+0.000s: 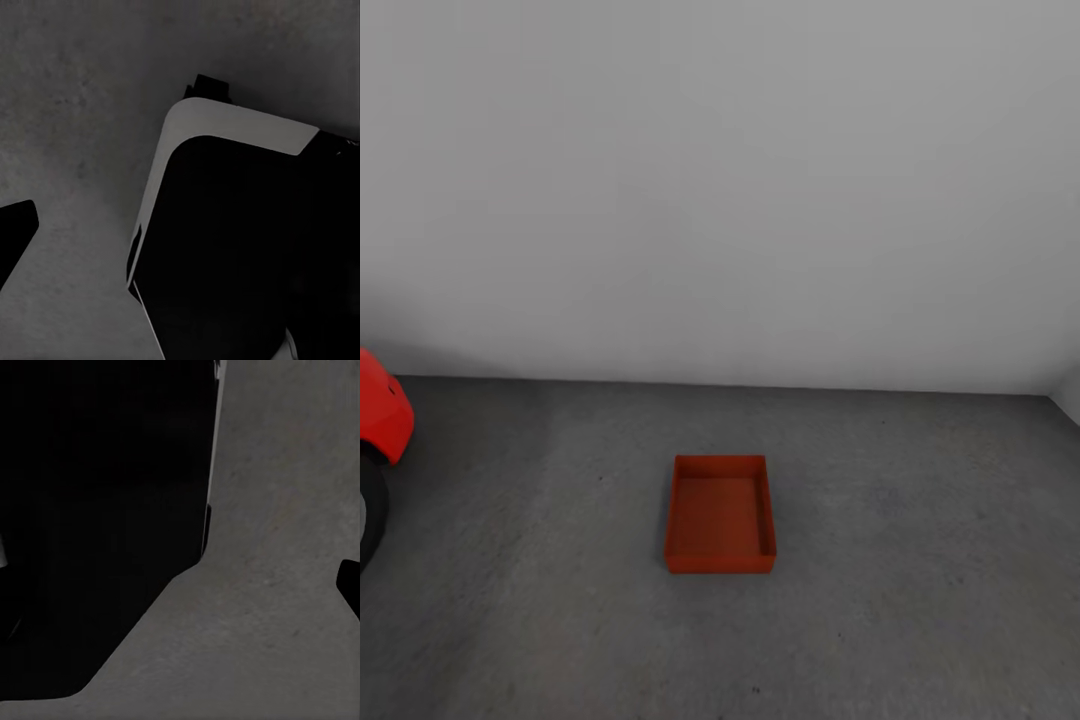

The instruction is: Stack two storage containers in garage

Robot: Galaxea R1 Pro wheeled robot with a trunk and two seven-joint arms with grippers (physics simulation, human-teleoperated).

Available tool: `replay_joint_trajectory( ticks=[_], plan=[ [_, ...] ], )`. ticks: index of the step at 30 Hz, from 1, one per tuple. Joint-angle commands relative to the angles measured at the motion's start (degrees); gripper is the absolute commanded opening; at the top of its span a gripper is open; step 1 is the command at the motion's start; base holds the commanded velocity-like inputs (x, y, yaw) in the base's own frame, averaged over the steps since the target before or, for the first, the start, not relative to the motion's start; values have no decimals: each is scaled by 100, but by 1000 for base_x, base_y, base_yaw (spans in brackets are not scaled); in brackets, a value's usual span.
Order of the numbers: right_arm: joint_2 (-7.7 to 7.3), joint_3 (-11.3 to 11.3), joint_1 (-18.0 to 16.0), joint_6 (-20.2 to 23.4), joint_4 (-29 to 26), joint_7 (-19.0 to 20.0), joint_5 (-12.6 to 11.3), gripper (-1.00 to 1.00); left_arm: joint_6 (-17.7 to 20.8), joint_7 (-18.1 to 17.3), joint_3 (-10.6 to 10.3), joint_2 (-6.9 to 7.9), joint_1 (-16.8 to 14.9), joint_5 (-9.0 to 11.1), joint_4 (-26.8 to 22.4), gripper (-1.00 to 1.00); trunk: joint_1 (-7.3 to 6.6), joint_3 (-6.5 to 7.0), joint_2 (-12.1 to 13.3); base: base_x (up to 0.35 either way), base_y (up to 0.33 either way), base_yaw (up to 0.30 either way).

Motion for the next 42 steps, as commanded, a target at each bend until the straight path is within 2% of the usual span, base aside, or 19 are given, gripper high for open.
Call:
replay_joint_trajectory(
  ticks=[1,10,18,42],
  plan=[
    [3,49,-4,-27,16,9,-42,100,22,14,-49,0,-3,54,-1,100,1,5,-4,0,0,0],
    [6,54,-5,-10,16,25,-38,100,22,14,-46,-2,-3,51,-4,100,1,89,-4,0,0,0],
    [-5,54,-5,-8,16,196,-31,100,22,14,-47,-2,-3,50,-6,100,1,164,-4,0,0,0],
    [10,63,-6,-6,16,261,-31,100,22,14,-48,-2,-3,50,-6,100,1,389,-4,0,0,0]
  ],
)
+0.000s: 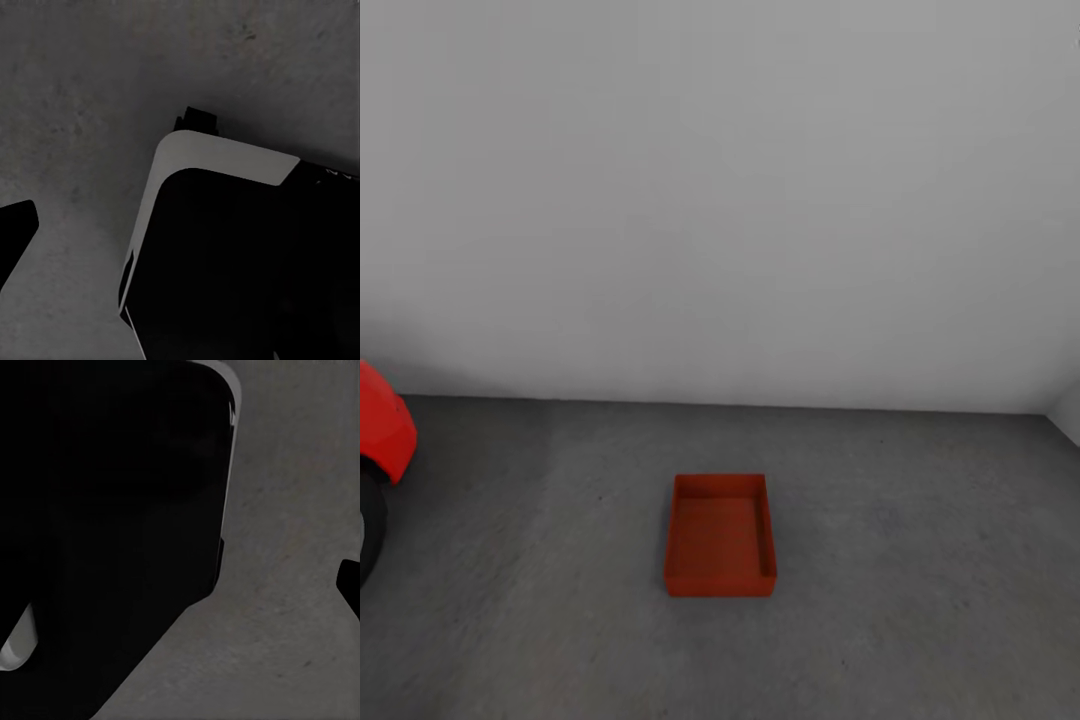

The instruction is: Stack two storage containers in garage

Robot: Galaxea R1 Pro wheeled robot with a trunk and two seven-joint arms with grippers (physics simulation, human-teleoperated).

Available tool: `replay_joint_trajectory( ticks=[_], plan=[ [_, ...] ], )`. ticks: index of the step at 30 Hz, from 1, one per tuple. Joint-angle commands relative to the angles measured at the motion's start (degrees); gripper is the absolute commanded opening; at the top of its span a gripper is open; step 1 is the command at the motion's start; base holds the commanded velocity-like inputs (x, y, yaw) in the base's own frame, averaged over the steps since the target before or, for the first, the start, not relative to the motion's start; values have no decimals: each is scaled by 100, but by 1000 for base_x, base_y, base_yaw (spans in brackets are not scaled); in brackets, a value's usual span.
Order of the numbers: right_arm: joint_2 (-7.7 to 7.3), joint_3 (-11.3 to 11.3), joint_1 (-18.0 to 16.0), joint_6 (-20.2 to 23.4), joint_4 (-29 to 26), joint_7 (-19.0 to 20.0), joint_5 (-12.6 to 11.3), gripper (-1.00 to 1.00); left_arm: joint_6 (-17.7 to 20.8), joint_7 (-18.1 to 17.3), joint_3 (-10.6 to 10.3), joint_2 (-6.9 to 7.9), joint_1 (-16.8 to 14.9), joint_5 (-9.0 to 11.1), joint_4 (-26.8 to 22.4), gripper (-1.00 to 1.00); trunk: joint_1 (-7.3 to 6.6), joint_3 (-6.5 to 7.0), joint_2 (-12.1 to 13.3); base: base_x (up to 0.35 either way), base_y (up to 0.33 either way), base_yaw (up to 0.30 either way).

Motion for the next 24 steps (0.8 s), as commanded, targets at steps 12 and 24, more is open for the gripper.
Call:
replay_joint_trajectory(
  ticks=[12,24],
  plan=[
    [5,43,-5,-25,18,32,-59,100,22,15,-49,0,-3,53,-3,100,1,108,-4,0,0,0],
    [5,43,-4,-25,18,32,-59,100,22,15,-50,0,-3,53,-3,100,1,220,-4,0,0,0]
  ],
)
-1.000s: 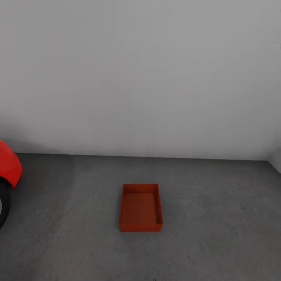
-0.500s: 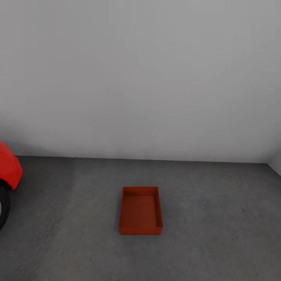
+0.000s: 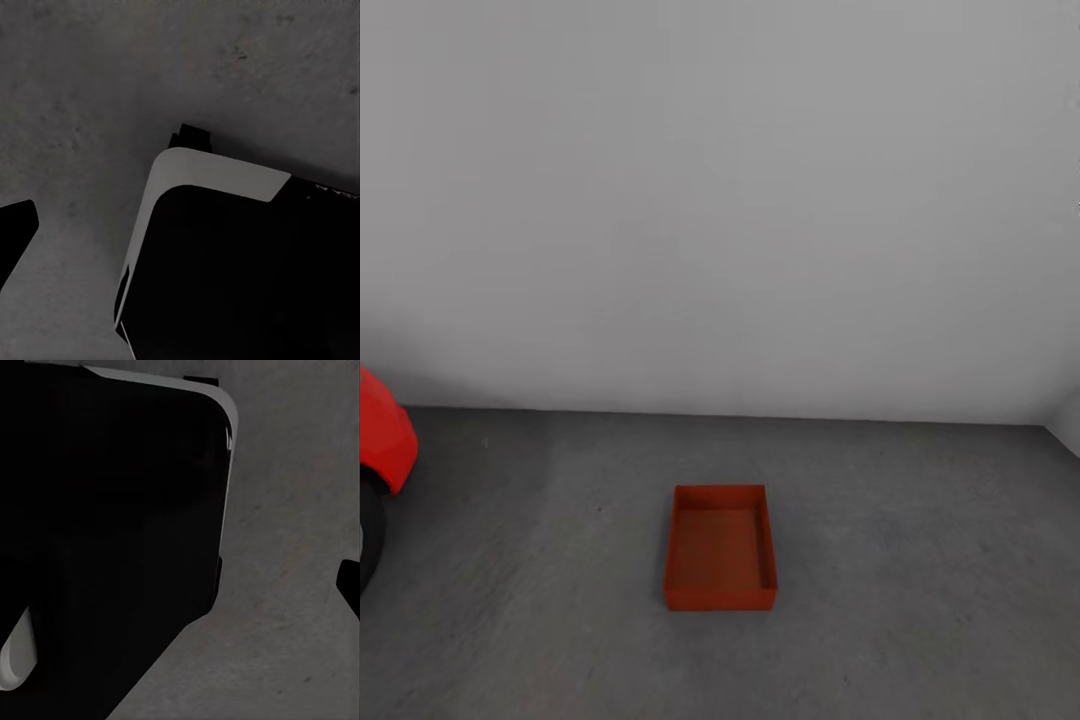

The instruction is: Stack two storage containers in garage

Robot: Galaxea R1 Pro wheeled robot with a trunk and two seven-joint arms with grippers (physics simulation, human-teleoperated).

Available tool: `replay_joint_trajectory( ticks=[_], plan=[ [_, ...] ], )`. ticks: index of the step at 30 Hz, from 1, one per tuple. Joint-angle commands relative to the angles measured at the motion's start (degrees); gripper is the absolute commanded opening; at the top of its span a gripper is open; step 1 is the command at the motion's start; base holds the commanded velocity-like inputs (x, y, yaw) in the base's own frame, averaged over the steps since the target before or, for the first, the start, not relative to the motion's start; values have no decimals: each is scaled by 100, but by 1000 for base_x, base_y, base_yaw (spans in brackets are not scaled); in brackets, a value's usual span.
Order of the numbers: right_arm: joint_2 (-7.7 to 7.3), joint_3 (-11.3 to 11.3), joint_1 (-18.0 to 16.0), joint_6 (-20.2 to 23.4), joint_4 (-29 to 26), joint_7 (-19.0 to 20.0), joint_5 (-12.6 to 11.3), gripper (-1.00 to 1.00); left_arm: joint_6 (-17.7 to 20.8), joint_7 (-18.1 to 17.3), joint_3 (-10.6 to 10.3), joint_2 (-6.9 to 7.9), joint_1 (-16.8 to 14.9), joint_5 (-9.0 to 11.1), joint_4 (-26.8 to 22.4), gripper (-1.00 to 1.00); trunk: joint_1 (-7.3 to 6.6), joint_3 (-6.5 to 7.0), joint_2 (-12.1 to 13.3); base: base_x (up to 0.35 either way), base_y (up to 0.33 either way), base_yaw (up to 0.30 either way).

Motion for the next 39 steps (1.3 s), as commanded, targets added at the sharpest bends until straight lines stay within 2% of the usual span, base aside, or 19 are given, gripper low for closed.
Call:
replay_joint_trajectory(
  ticks=[1,39],
  plan=[
    [3,42,-5,-29,18,32,-60,100,22,15,-49,0,-3,53,-3,100,1,4,-4,0,0,0],
    [-6,42,-4,-29,18,32,-60,100,22,15,-46,0,-3,53,-3,100,1,359,-4,0,0,0]
  ],
)
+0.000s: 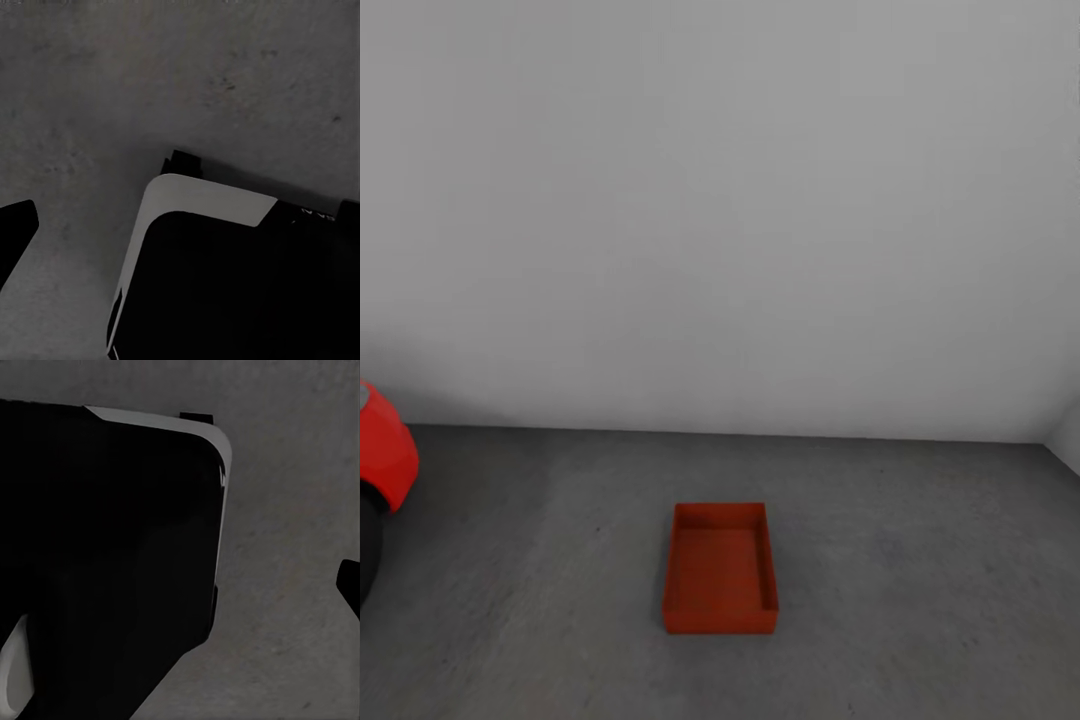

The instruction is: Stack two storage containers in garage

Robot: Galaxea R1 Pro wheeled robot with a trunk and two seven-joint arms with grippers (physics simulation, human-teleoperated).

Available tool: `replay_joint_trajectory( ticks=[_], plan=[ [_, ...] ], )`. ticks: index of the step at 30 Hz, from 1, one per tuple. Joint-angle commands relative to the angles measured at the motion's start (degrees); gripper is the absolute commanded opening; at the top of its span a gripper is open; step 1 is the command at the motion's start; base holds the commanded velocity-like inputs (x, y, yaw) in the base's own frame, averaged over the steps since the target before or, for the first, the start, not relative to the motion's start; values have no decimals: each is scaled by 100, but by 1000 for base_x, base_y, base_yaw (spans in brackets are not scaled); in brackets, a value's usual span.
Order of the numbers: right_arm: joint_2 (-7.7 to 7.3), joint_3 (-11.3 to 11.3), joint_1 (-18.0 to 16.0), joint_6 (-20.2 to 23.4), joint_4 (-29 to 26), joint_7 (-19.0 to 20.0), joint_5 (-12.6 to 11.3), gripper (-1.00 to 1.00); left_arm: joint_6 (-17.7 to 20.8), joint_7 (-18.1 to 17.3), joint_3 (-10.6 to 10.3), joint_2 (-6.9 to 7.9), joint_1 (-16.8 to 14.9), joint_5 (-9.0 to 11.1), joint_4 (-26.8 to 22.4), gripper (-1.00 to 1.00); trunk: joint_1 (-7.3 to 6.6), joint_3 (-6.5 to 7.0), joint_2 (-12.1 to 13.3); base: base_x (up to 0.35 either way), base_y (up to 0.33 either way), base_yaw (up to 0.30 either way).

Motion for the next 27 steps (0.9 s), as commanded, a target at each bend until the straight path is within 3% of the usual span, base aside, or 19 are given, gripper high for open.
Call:
replay_joint_trajectory(
  ticks=[1,27],
  plan=[
    [4,42,-5,-29,18,32,-60,100,22,15,-50,0,-3,53,-3,100,1,3,-5,0,0,0],
    [8,35,-9,-71,18,-5,-94,100,22,15,-48,0,-3,53,-3,100,1,246,-5,0,0,0]
  ],
)
